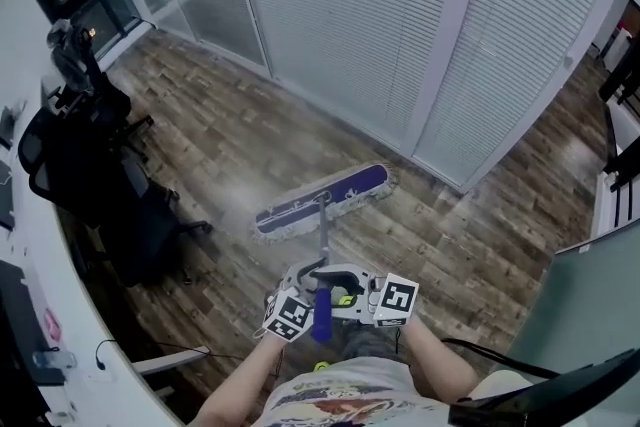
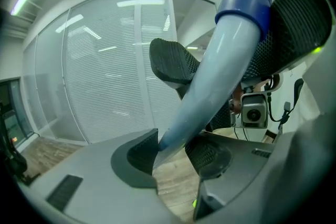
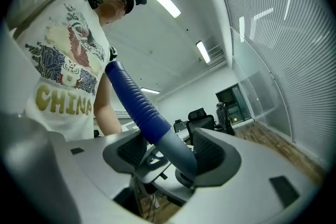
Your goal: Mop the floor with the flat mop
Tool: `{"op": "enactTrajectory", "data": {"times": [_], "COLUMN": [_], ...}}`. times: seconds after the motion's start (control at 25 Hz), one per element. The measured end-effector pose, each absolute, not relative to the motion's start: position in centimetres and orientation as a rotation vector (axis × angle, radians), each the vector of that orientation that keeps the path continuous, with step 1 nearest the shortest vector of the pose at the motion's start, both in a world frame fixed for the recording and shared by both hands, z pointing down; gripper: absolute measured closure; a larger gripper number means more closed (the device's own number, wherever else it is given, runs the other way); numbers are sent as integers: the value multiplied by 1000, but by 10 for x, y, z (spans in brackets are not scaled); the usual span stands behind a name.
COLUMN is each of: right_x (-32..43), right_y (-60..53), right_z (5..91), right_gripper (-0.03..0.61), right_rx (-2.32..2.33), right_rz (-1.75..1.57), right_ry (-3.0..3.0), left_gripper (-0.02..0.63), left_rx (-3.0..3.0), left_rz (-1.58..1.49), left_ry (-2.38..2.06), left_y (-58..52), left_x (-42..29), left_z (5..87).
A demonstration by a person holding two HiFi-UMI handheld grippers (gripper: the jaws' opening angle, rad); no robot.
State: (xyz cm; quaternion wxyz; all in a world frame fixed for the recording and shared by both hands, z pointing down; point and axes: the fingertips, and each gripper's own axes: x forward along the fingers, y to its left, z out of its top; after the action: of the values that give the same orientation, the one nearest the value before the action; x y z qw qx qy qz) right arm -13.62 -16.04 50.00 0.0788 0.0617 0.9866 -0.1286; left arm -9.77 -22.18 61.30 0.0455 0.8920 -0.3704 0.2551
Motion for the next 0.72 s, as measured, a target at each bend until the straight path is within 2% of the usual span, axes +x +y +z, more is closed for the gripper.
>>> {"op": "enactTrajectory", "data": {"times": [0.4,0.6,0.72], "right_x": [-137,-142,-147], "right_y": [-287,-289,-271], "right_z": [525,526,531], "right_gripper": [311,311,311], "right_rx": [142,159,140], "right_rz": [-407,-413,-406], "right_ry": [2977,3017,3053], "left_gripper": [474,472,474], "left_rx": [2753,2734,2746], "left_rz": [877,774,811], "left_ry": [-1113,-1165,-1148], "left_y": [-350,-355,-337], "left_x": [-102,-104,-110], "left_z": [636,632,640]}}
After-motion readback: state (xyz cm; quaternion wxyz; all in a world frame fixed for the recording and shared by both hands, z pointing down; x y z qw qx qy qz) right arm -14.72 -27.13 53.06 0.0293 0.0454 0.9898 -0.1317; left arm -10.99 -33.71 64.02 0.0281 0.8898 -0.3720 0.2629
